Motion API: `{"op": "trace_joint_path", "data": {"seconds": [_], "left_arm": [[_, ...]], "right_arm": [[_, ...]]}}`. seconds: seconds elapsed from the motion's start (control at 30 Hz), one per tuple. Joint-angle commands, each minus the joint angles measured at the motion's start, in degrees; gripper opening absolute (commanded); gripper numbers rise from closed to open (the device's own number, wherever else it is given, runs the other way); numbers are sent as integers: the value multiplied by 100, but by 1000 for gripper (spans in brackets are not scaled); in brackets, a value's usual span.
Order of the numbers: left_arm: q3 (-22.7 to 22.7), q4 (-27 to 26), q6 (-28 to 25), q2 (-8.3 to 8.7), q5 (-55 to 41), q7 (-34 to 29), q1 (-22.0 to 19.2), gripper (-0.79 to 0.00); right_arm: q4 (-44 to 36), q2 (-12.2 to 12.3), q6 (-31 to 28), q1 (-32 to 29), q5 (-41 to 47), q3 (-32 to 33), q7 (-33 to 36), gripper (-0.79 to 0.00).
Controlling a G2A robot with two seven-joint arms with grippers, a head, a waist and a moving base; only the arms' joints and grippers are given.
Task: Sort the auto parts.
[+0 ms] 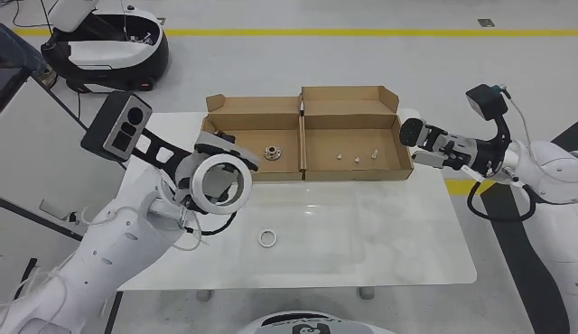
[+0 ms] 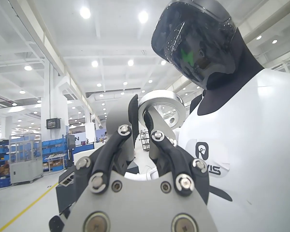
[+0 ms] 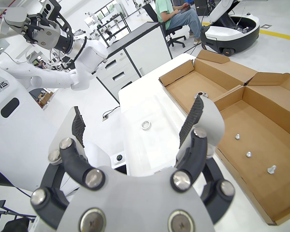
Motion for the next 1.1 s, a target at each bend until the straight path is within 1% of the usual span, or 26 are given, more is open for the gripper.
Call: {"op": "trace_joint_path", "data": {"seconds": [0.0,0.07,0.13,0.23,0.3,0.4,0.47,0.6,0.8,0.9,1.07], "left_arm": [[-45,90,0,-2,154,-216,-17,-785],[-97,167,0,-5,232,-430,-9,-785],[-179,227,0,1,419,-798,-18,-785],[-267,205,25,-11,422,-1048,7,-785],[-312,168,38,-29,327,-1065,44,-785],[-354,97,0,-76,127,-906,95,-785],[-324,3,0,-121,-139,-606,142,-785],[-262,-117,0,-190,-408,-198,162,-785],[-155,-235,0,-271,-588,280,117,-785],[-114,-259,0,-300,-596,447,88,-785],[-98,-107,0,-295,-378,226,61,-785]], "right_arm": [[0,0,0,0,0,0,0,0],[0,0,0,0,0,0,0,0],[0,0,0,0,0,0,0,0],[0,0,0,0,0,0,0,0],[0,0,0,0,0,0,0,0],[0,0,0,0,0,0,0,0],[0,0,0,0,0,0,0,0],[0,0,0,0,0,0,0,0],[0,0,0,0,0,0,0,0],[0,0,0,0,0,0,0,0],[0,0,0,0,0,0,0,0]]}}
